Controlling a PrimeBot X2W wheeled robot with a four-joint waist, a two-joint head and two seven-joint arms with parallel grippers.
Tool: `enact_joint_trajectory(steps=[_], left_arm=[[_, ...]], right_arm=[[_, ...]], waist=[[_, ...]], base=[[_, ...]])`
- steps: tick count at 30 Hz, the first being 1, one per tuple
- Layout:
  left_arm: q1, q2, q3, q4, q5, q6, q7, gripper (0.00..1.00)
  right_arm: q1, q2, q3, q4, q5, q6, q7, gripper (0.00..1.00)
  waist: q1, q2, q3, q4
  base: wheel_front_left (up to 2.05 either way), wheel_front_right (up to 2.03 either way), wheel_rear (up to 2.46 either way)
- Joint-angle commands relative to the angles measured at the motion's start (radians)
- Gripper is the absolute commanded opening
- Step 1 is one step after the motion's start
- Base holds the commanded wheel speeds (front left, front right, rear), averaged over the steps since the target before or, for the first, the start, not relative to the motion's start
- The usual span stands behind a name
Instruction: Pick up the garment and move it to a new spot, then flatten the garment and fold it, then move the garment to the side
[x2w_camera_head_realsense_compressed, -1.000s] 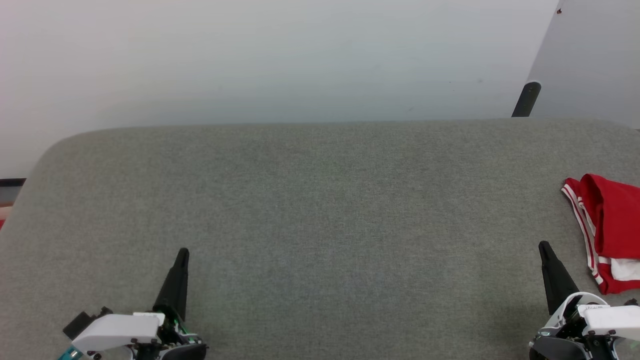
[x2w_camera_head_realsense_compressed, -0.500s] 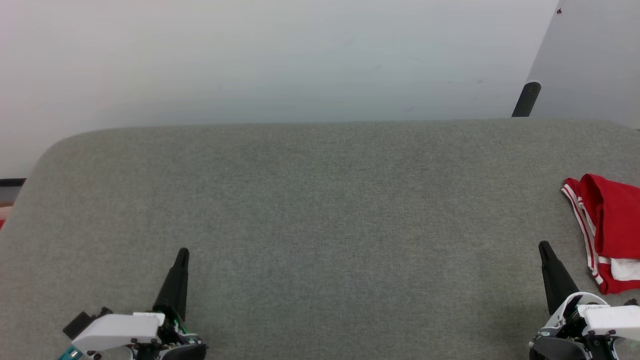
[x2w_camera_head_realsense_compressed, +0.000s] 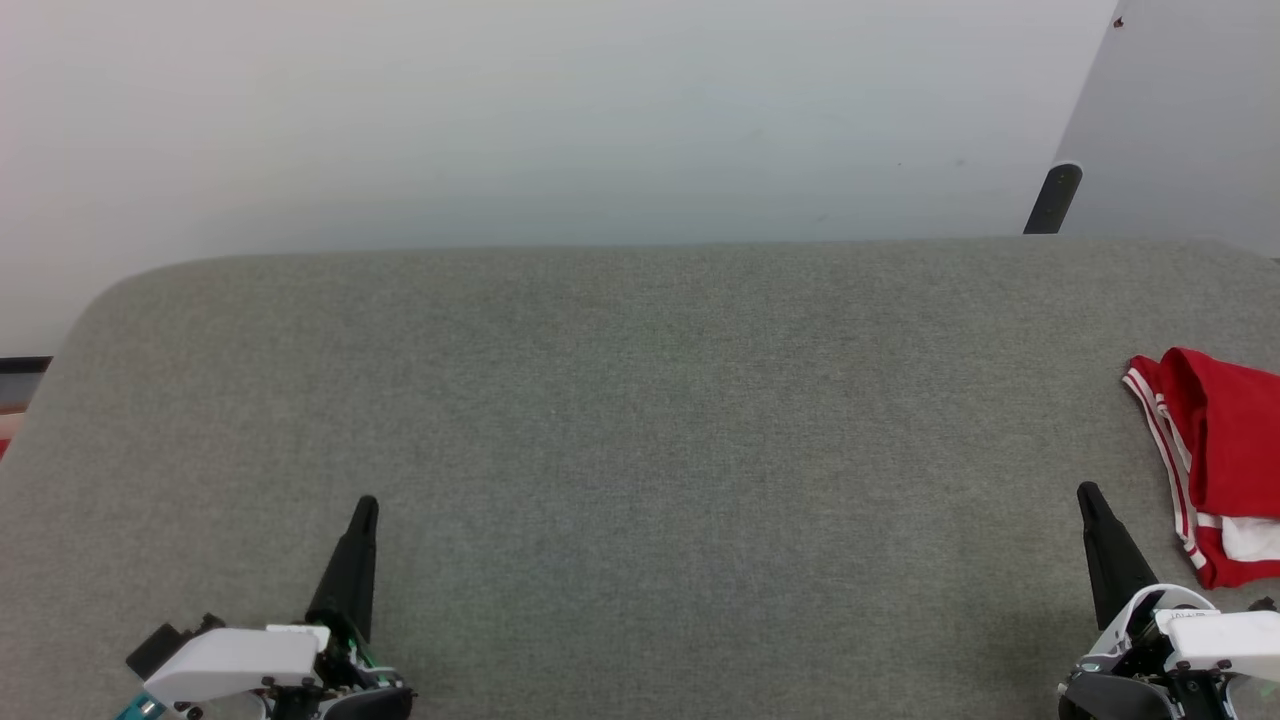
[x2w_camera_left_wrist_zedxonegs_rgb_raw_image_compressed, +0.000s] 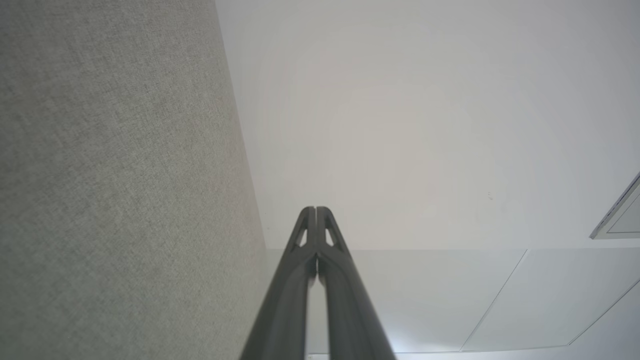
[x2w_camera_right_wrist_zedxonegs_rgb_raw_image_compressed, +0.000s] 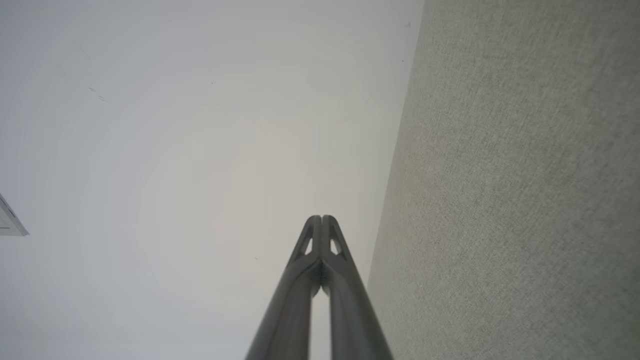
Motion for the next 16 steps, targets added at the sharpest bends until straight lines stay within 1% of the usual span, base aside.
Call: enact_joint_trajectory(steps=[1, 16], left_arm=[[-0.009, 0.001, 0.002, -0.002, -0.003, 0.000, 0.002, 0.00], [-0.009, 0.001, 0.002, -0.002, -0.004, 0.000, 0.002, 0.00]], right_arm=[[-0.002, 0.003, 0.000, 0.000, 0.004, 0.000, 0.002, 0.00], [-0.002, 0.003, 0.000, 0.000, 0.004, 0.000, 0.002, 0.00]], waist=[[0.0000, 0.0000, 0.000, 0.000], [0.0000, 0.0000, 0.000, 0.000]], base=[[0.00, 0.00, 0.00], [0.00, 0.00, 0.00]])
